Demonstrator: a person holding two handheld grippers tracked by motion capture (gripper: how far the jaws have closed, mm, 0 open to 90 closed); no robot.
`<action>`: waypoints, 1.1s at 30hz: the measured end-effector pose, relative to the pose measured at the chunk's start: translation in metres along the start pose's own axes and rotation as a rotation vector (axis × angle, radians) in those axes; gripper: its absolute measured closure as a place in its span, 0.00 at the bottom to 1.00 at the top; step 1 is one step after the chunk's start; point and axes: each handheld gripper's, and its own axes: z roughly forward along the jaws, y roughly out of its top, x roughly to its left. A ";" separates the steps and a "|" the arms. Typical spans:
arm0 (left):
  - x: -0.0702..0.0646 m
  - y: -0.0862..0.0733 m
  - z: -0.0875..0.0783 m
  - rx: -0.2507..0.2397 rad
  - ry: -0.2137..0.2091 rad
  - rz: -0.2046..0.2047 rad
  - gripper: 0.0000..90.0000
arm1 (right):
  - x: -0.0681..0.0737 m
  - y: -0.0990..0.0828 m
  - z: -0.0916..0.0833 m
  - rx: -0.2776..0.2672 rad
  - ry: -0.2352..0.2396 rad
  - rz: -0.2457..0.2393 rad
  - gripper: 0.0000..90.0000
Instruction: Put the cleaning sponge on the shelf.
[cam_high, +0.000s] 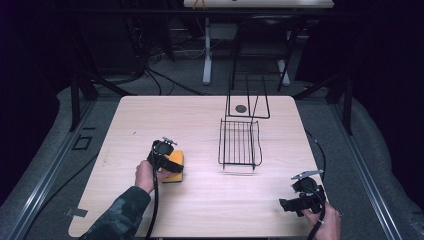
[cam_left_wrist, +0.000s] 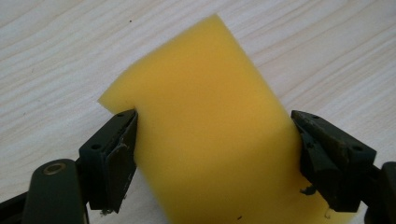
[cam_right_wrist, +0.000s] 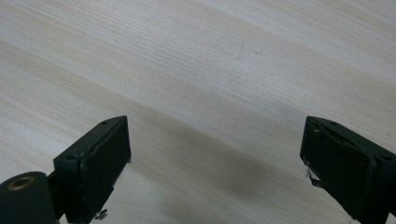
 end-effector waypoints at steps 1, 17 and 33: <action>0.000 0.000 0.000 0.000 0.000 0.000 0.21 | 0.000 0.000 0.000 0.000 0.000 0.000 0.09; -0.011 0.005 -0.025 -0.067 -0.021 0.054 0.21 | 0.002 0.001 -0.002 -0.021 -0.009 -0.017 0.10; -0.017 0.012 -0.043 -0.115 -0.041 0.087 0.21 | 0.004 0.002 -0.006 -0.043 -0.028 -0.034 0.10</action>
